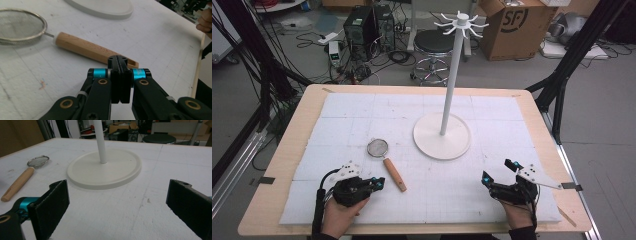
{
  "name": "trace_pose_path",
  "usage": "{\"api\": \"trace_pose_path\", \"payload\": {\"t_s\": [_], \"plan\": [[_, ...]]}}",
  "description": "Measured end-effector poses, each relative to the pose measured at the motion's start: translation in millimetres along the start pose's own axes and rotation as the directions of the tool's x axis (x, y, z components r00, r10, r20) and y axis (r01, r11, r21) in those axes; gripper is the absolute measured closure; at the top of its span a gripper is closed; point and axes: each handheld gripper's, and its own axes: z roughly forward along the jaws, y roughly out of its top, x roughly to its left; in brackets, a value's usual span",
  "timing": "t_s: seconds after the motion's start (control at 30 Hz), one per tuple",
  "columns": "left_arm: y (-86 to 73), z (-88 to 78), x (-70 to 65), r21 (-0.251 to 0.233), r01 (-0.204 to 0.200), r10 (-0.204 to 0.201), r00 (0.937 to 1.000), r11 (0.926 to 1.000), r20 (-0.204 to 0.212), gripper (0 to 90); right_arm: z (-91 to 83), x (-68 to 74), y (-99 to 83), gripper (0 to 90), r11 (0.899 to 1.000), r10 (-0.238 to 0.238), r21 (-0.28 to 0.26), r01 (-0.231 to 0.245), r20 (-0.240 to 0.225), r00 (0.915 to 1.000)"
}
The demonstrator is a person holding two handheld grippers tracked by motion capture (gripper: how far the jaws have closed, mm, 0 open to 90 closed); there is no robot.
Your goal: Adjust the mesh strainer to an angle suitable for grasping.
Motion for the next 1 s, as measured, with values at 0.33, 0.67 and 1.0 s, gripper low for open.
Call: {"api": "trace_pose_path", "payload": {"t_s": [0.33, 0.67, 1.0], "plan": [[3.6, 15.3, 2.0, 0.088, 0.037, -0.040, 0.9987, 0.9955, 0.033, 89.7, 0.7, 0.4, -0.3, 3.8, 1.000, 0.000, 0.003, 0.000, 0.003, 1.0000], [7.7, 27.1, 2.7, 0.168, 0.052, -0.059, 0.9976, 0.9845, 0.037, 89.7, 1.7, 1.6, 0.6, 3.9, 1.000, -0.013, -0.002, 0.013, 0.008, 0.9999], [17.3, 46.8, 5.5, 0.212, 0.043, -0.061, 0.9951, 0.9763, 0.078, 89.7, 4.7, 0.4, 2.0, 3.9, 1.000, -0.005, -0.007, 0.005, 0.016, 0.9999]]}}
